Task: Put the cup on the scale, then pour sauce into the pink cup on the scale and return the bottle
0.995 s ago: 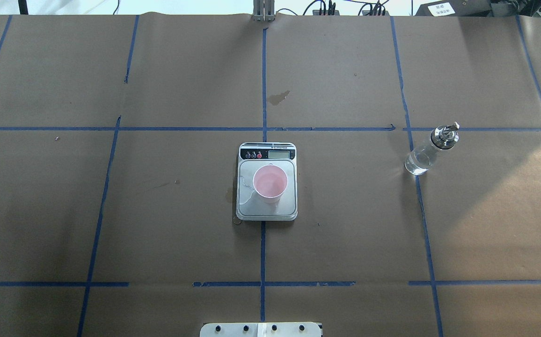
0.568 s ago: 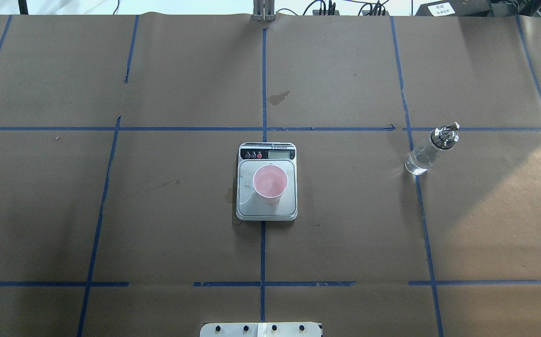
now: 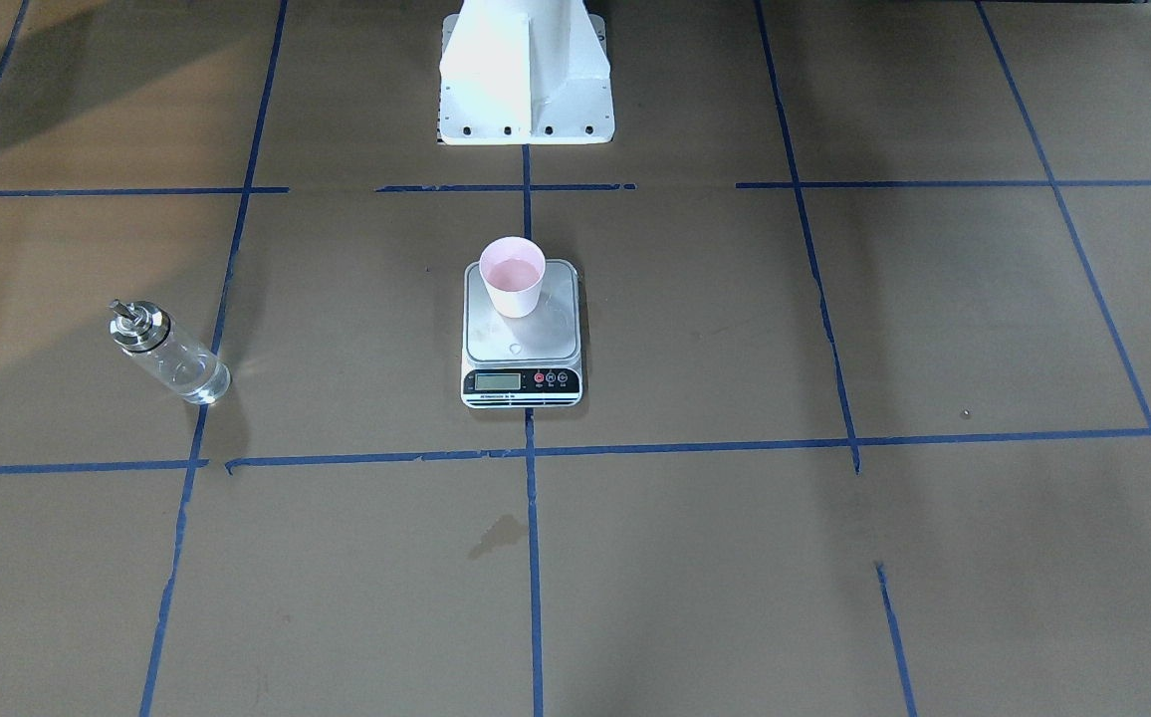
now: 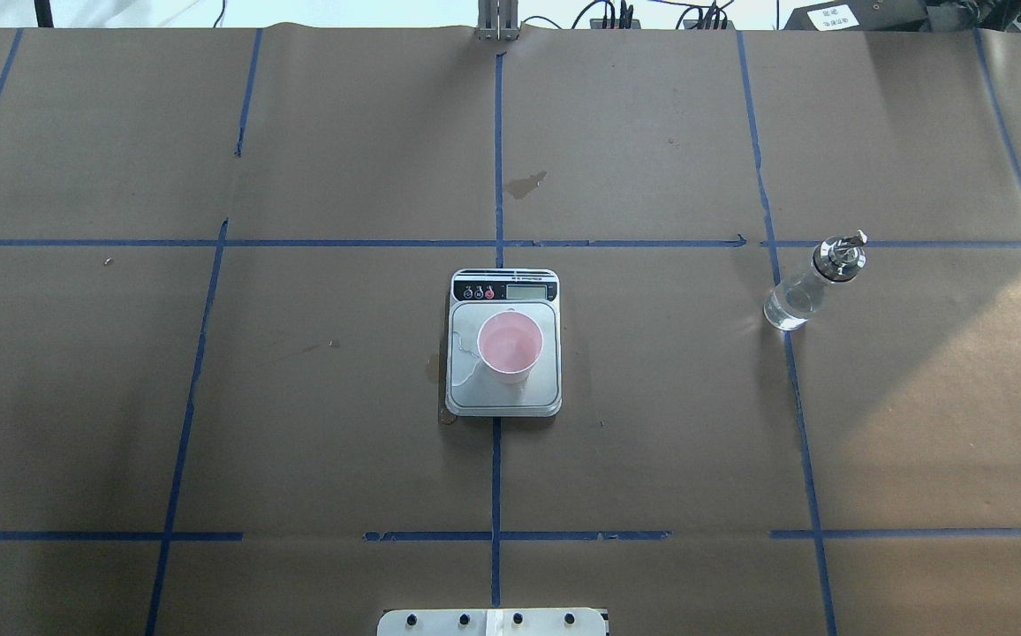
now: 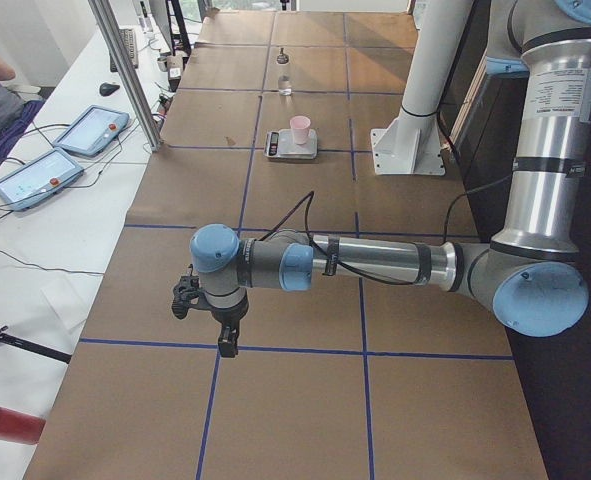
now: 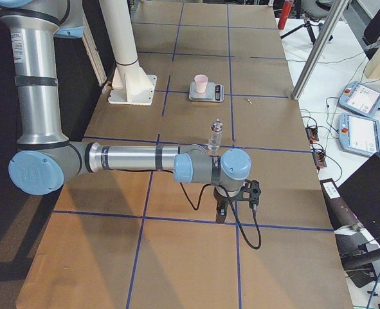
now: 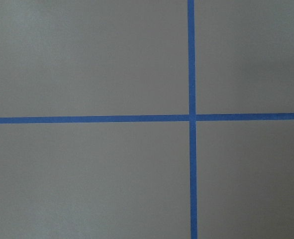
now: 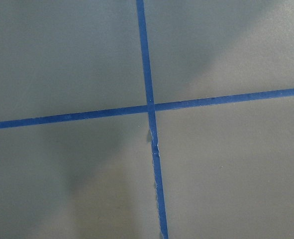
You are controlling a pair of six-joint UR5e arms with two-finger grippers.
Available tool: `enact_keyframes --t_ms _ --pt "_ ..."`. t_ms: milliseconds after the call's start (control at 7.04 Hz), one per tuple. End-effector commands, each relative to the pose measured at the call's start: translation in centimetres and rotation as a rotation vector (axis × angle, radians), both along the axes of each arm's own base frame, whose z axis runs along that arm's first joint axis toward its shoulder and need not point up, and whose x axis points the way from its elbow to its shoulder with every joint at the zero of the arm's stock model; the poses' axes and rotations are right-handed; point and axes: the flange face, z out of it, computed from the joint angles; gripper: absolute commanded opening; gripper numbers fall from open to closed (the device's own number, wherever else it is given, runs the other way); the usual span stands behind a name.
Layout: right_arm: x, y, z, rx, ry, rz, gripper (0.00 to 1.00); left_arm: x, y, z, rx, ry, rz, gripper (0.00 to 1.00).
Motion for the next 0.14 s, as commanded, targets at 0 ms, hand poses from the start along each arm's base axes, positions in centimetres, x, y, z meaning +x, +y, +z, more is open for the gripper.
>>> enact_keyframes --t_ms 0 --pt "0.01 -0.01 0.02 0.0 0.001 0.0 1.0 0.0 0.0 -0.03 0.001 -0.001 0.0 1.0"
